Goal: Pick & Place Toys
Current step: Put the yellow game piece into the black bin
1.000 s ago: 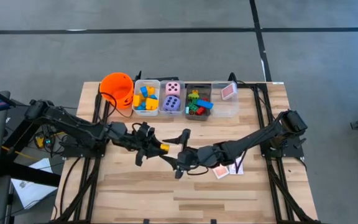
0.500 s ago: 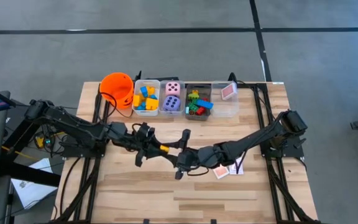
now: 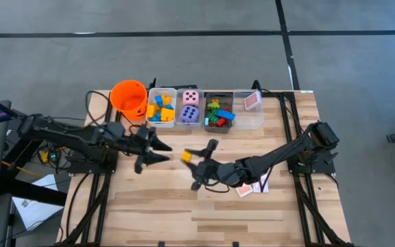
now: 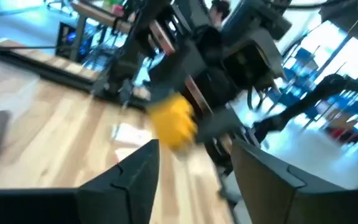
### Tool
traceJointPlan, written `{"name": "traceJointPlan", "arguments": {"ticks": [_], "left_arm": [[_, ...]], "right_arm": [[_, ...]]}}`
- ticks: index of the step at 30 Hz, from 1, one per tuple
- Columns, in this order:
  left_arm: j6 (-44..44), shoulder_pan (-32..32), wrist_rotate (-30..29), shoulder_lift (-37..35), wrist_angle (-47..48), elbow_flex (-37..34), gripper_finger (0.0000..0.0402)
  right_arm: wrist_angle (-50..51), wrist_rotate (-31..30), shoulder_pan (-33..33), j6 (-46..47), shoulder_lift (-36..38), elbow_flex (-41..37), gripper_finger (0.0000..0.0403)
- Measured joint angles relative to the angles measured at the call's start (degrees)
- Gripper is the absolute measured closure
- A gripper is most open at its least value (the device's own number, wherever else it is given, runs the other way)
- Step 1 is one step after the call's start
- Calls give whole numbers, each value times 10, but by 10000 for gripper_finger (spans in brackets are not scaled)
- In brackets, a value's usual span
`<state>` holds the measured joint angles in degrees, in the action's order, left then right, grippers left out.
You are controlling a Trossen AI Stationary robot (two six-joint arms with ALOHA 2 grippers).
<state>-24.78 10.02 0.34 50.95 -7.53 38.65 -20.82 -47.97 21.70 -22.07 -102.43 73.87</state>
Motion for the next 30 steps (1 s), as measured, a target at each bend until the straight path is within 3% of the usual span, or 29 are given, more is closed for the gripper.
{"name": "traceJointPlan", "arguments": {"ticks": [5,8,13,21,27,30], "left_arm": [[55,-5,-10,-75,101,0,195],[76,-5,-25,-98,133,0,192],[112,-5,-25,-106,162,0,196],[134,-5,-25,-84,201,0,198],[134,-5,-25,-59,212,0,203],[134,-5,-25,-42,203,0,207]], "right_arm": [[53,-161,-36,44,0,0,256],[88,-173,-81,96,0,0,256],[171,-69,-180,211,5,0,256],[452,83,-342,461,5,-1,256],[441,174,-356,432,5,-1,221],[448,181,-355,427,5,0,184]]}}
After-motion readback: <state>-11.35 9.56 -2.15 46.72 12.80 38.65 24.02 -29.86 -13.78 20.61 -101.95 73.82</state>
